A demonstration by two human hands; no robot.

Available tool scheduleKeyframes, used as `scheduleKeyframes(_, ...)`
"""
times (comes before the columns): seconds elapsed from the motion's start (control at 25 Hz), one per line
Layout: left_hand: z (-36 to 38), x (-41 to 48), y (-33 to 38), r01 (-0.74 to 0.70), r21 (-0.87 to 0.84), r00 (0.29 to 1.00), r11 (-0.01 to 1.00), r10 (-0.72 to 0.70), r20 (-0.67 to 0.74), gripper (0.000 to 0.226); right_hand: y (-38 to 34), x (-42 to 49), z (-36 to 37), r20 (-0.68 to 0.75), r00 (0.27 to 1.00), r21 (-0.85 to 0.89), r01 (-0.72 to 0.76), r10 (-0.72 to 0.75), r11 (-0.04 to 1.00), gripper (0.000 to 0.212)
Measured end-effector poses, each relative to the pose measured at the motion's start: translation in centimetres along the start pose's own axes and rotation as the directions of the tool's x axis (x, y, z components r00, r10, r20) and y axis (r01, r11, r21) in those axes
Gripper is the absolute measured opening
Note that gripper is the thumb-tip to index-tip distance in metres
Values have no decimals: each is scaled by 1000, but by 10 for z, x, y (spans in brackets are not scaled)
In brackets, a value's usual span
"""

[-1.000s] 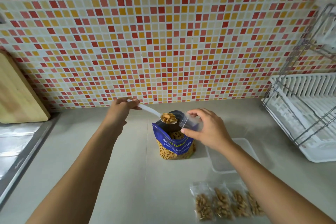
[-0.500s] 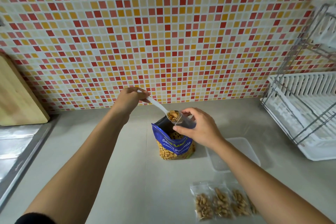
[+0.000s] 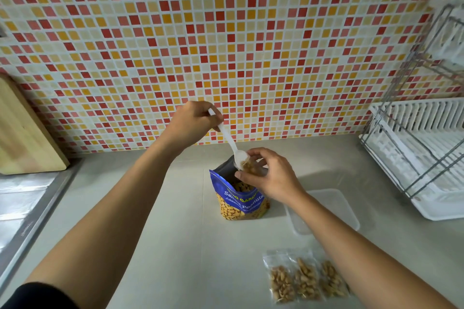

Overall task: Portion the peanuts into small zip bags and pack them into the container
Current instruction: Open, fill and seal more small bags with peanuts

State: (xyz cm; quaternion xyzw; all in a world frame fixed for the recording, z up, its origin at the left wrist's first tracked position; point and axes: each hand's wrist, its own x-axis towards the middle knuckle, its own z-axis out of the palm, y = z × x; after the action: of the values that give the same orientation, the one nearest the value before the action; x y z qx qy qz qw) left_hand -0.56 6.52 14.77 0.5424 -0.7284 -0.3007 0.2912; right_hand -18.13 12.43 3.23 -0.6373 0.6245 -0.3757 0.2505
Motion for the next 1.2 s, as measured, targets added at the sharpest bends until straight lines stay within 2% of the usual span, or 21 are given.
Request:
scheduleKeyframes(0.08, -5, -3, 7, -173, 208, 981, 963, 186, -45, 15, 0, 0, 1, 18, 999, 32, -28, 28, 999, 53)
scheduleKeyframes(0.16, -13, -5, 11, -207, 218, 962, 954, 239, -132, 14, 0, -1, 1, 25, 998, 77, -58, 56, 995, 52)
scheduleKeyframes(0.24, -19, -4, 7, -107, 18, 961, 994, 108, -254, 12, 2, -5, -3, 13, 998, 139, -56, 55, 989, 49)
scheduleKeyframes(0.32, -14, -3, -7, 1, -122, 955, 993, -37, -294, 11, 7, -8, -9, -6, 998, 197, -55, 57, 979, 45)
scheduleKeyframes(0.4, 12, -4, -29, 65, -41, 973, 997, -73, -219, 11, 15, -10, -14, -34, 995, 276, -83, 96, 958, 45)
scheduleKeyframes(0.52, 67, -11, -57, 59, 340, 998, 938, -56, -19, 14, 24, -12, -14, -38, 991, 357, -109, 131, 928, 45)
scheduleKeyframes(0.6, 92, -14, -63, 43, 473, 997, 880, -66, 32, 21, 25, -13, -13, -31, 992, 378, -101, 122, 920, 41)
scheduleKeyframes(0.76, 107, -9, -63, 133, 416, 983, 900, -174, 63, 21, 26, -14, -11, -32, 994, 392, -81, 102, 917, 43)
scheduleKeyframes(0.92, 101, -3, -68, 236, 182, 967, 955, -248, 48, 17, 27, -15, -10, -12, 996, 386, -80, 91, 919, 44)
scheduleKeyframes(1.0, 96, -4, -69, 245, 109, 963, 963, -255, 89, 18, 27, -15, -11, 1, 996, 376, -78, 84, 923, 43)
scheduleKeyframes(1.08, 97, -5, -68, 222, 177, 962, 959, -245, 121, 15, 28, -14, -10, -4, 997, 377, -72, 80, 923, 42)
scheduleKeyframes(1.2, 106, -13, -63, 160, 440, 962, 884, -239, 129, 14, 29, -13, -7, -21, 997, 384, -59, 72, 921, 43)
